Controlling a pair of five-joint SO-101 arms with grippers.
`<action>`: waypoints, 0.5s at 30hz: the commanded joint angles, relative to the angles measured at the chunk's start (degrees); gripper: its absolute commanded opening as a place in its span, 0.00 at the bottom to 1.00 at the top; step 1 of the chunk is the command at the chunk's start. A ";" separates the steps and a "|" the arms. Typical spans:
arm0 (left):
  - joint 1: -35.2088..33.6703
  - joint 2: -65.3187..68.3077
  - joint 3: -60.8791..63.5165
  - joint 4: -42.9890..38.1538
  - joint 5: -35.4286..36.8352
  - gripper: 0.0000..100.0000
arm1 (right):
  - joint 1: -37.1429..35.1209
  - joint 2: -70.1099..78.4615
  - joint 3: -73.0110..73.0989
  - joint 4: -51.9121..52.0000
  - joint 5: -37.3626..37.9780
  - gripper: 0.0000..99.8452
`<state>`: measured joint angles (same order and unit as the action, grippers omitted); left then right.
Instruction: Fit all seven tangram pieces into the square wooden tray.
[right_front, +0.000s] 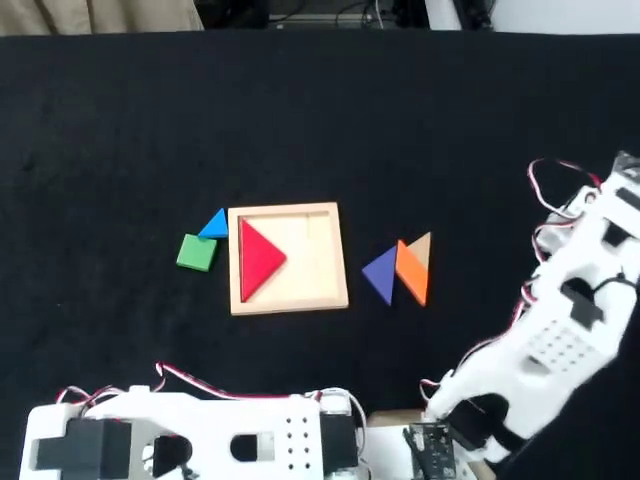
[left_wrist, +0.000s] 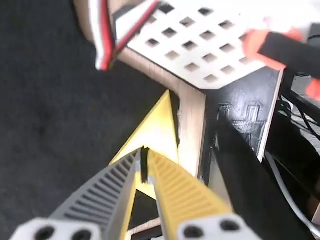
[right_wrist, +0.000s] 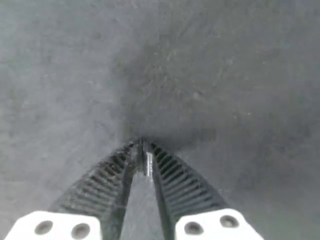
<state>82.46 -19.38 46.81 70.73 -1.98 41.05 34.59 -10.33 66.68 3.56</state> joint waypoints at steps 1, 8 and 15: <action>1.45 0.00 -2.86 -0.97 1.49 0.03 | 3.34 3.91 -12.35 6.15 -0.70 0.02; -6.02 -0.62 -2.68 -0.53 1.14 0.03 | 5.10 10.07 -24.13 13.36 -1.85 0.02; -2.68 -0.62 -3.12 -0.97 1.05 0.03 | 5.10 10.77 -24.75 13.36 -2.11 0.02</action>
<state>79.03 -19.12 46.81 70.46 -1.54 45.01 46.11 -32.04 79.52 2.07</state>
